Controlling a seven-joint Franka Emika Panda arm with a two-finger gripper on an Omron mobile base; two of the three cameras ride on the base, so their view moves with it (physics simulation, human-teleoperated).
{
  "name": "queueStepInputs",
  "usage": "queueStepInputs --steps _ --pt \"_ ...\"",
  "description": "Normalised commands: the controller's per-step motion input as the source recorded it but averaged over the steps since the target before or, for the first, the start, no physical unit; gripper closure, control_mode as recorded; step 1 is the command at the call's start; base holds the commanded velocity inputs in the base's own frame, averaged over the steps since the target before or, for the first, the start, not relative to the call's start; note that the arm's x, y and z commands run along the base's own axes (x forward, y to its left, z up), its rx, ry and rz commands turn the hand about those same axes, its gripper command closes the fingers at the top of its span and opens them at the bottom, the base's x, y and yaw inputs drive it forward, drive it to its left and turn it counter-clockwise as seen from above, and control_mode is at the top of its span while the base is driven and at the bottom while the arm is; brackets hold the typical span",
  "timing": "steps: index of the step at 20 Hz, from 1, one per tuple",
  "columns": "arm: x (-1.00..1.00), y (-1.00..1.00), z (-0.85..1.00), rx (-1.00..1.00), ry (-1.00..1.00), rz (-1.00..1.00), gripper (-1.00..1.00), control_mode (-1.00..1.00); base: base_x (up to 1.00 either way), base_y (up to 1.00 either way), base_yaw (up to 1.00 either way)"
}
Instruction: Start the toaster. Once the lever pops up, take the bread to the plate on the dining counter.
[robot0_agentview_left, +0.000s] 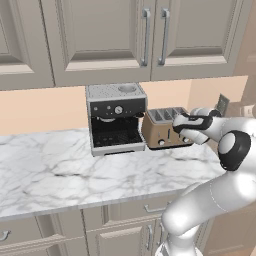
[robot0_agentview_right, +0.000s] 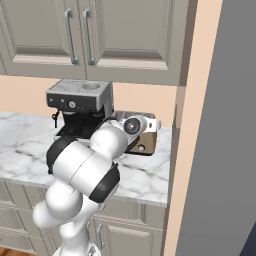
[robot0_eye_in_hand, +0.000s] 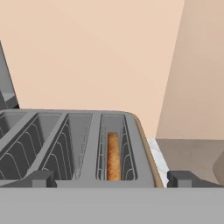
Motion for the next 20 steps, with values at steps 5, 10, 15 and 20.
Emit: queueStepInputs --steps 5,10,15,20 --pt "0.0 0.0 0.0 0.0 0.0 0.0 -1.0 -1.0 0.0 0.0 0.0" --pt "0.0 0.0 0.0 0.0 0.0 0.0 -1.0 -1.0 0.0 0.0 0.0" --pt "0.0 0.0 0.0 0.0 0.0 0.0 -1.0 -1.0 0.0 0.0 0.0" --pt "0.0 0.0 0.0 0.0 0.0 0.0 -1.0 -1.0 0.0 0.0 0.0"
